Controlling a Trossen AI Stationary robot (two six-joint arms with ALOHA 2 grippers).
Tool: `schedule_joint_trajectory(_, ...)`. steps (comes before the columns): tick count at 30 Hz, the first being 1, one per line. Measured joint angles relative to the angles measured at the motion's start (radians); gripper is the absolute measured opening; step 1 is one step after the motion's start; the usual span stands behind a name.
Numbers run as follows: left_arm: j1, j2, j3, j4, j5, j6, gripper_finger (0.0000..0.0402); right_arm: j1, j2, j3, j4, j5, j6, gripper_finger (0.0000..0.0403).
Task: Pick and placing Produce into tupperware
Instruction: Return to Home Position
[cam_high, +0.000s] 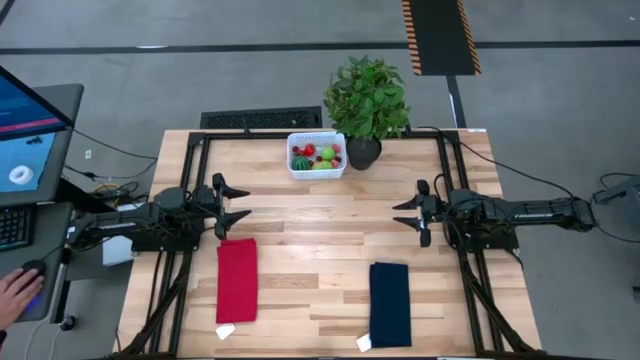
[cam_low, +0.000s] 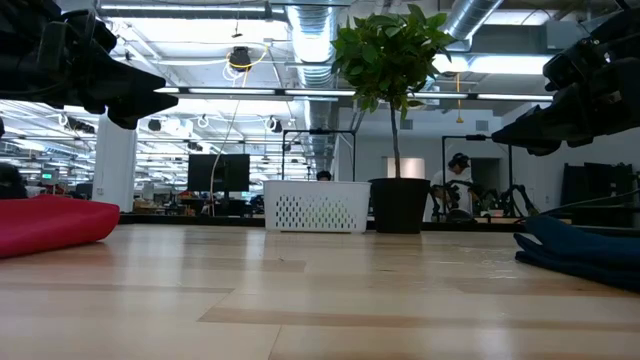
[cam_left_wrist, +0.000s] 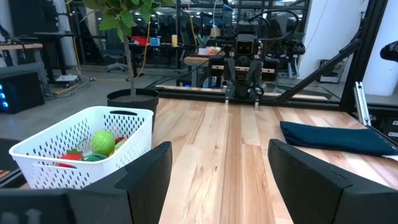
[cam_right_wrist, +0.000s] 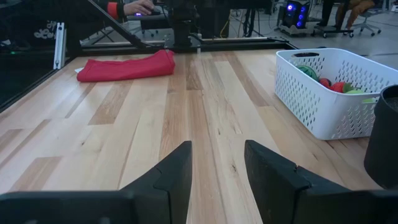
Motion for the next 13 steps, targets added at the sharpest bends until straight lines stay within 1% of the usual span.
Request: schedule_joint_trajectory(13,0.0,0.0,0.0,0.0,0.0,-0.008,0.0257,0.0,0.0,0.0,0.0,0.0,0.0,0.0169)
